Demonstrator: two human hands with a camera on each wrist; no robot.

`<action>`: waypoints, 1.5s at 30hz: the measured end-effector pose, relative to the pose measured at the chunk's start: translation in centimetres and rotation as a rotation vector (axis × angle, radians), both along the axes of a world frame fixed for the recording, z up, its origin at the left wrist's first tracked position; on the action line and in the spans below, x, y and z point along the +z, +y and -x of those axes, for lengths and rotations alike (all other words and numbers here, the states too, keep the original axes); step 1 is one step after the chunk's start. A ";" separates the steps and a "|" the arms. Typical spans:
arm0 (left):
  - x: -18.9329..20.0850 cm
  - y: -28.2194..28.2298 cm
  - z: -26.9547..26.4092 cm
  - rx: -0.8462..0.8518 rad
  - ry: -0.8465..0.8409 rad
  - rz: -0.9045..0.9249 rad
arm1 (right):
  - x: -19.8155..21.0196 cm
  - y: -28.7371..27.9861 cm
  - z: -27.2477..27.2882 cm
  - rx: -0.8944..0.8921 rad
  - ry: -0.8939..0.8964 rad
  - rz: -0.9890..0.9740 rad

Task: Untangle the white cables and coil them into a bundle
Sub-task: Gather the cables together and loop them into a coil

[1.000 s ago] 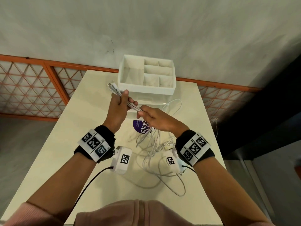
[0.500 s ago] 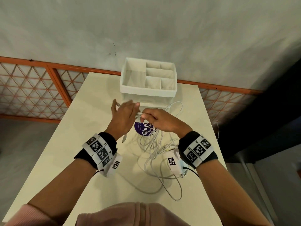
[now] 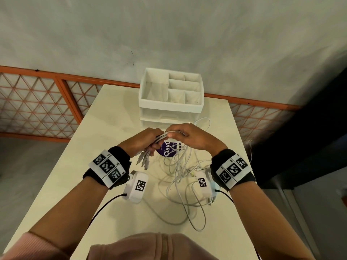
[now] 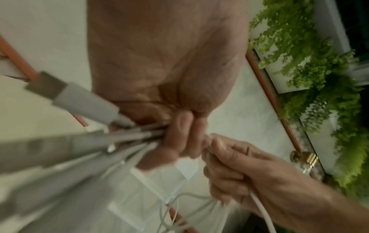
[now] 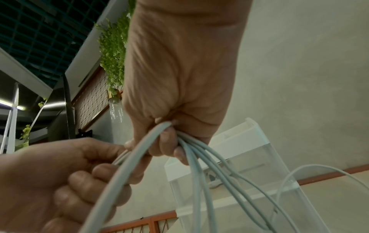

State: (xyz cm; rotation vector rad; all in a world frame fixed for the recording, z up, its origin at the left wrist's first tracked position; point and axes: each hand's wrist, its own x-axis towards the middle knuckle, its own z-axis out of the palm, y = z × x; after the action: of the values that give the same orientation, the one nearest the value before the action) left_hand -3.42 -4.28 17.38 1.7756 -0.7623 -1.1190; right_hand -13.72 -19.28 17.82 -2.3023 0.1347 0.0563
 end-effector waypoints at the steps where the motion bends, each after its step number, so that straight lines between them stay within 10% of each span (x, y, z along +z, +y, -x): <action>1: -0.1 0.0 0.2 0.039 -0.030 0.014 | -0.1 0.0 0.0 -0.009 -0.014 -0.013; 9: 0.8 -0.1 0.2 0.344 -0.187 0.389 | -2.6 -1.9 0.5 -0.159 -0.074 -0.168; 20: 2.1 1.4 -2.7 0.750 0.096 0.596 | -3.3 -6.3 2.1 -0.357 -0.114 -0.195; 27: 2.8 1.4 -3.2 0.789 0.146 0.701 | -2.4 -9.2 2.7 -0.346 -0.018 0.221; 38: 0.5 1.3 -2.6 0.809 0.138 0.618 | 3.6 -10.0 3.9 -0.665 -0.565 0.336; 41: 1.0 1.4 -2.6 0.800 0.114 0.618 | 2.5 -10.1 3.9 -0.659 -0.356 0.382; 45: 0.6 1.5 -2.1 0.722 0.007 0.530 | -0.5 -9.0 4.5 -0.380 0.418 0.318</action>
State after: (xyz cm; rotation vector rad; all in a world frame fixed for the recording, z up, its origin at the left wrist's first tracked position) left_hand -1.34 -2.79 17.97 1.3991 -0.3097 -0.3875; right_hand -18.19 -28.29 17.28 -2.5074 0.8447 0.3421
